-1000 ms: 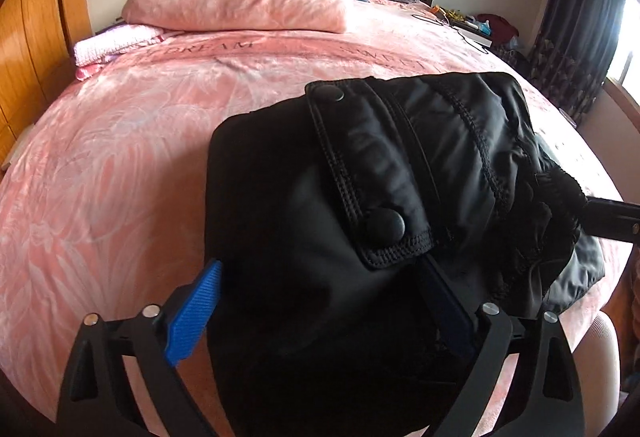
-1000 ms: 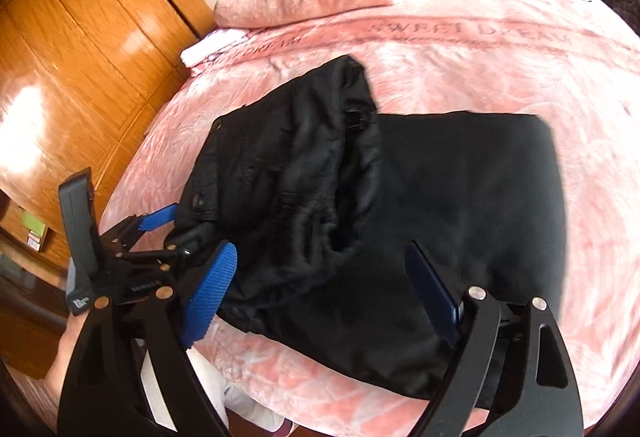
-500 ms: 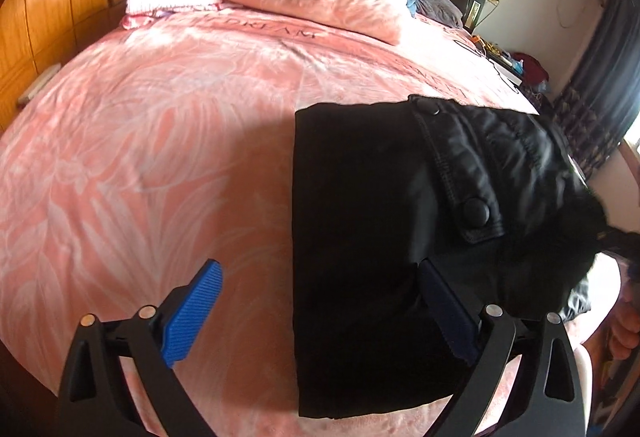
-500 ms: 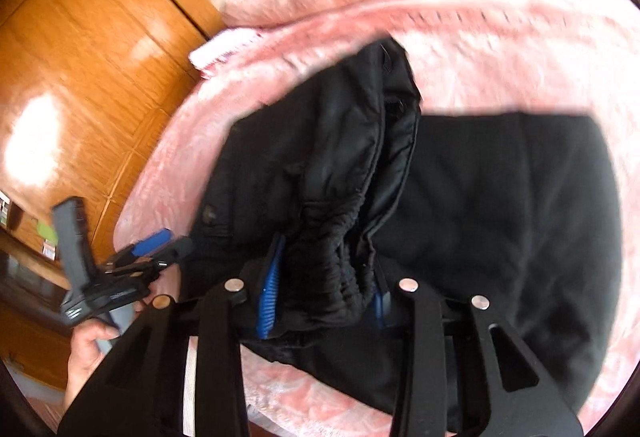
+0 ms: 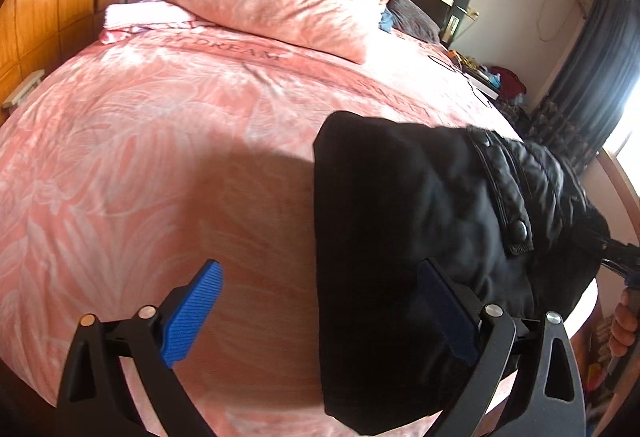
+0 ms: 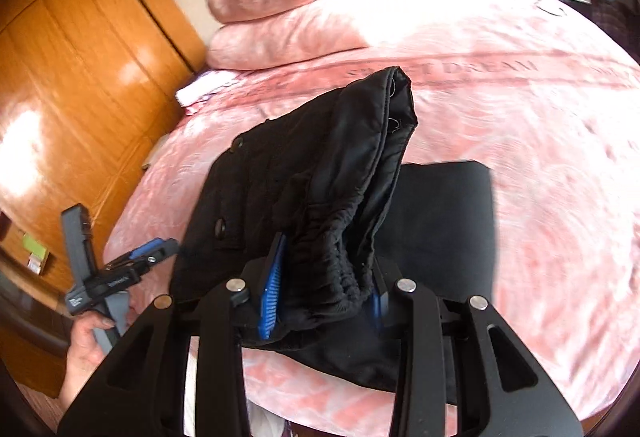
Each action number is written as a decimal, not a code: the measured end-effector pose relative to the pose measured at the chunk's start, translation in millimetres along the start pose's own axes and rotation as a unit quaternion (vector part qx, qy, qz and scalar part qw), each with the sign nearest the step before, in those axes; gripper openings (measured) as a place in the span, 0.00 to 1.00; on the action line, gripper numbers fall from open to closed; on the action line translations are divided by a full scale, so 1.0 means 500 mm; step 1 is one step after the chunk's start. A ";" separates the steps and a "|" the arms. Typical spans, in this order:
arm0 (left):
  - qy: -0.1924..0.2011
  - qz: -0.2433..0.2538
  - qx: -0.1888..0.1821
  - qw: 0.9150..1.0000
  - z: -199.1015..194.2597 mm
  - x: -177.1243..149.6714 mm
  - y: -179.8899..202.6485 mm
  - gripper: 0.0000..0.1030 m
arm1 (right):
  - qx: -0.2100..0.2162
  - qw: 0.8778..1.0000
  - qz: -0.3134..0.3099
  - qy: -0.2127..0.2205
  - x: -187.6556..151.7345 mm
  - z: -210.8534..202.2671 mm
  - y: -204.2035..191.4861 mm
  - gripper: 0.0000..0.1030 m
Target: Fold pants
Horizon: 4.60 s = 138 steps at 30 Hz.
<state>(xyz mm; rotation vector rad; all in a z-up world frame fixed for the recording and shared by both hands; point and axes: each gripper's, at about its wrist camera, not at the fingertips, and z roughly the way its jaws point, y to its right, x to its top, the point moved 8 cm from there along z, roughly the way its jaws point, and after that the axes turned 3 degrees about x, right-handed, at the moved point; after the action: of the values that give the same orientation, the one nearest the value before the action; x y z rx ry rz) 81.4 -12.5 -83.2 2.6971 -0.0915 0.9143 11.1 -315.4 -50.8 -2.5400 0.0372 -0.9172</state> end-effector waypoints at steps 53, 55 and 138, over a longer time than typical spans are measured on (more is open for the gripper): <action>-0.039 0.093 0.003 0.995 0.072 -0.048 0.146 0.96 | 0.086 0.985 0.130 -0.070 -0.071 -0.004 0.175 0.55; -0.039 0.098 0.004 0.994 0.072 -0.051 0.153 0.96 | 0.102 0.981 0.141 -0.082 -0.095 -0.001 0.161 0.55; -0.136 -0.098 -0.280 0.945 0.162 -0.001 0.119 0.39 | 0.115 0.988 0.094 -0.048 -0.074 0.006 0.127 0.39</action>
<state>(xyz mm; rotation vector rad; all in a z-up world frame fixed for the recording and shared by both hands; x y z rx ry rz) 119.4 -93.3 -129.6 2.2257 -0.1169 0.3736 -8.5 -365.6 -101.2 -2.3163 0.1308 -0.6839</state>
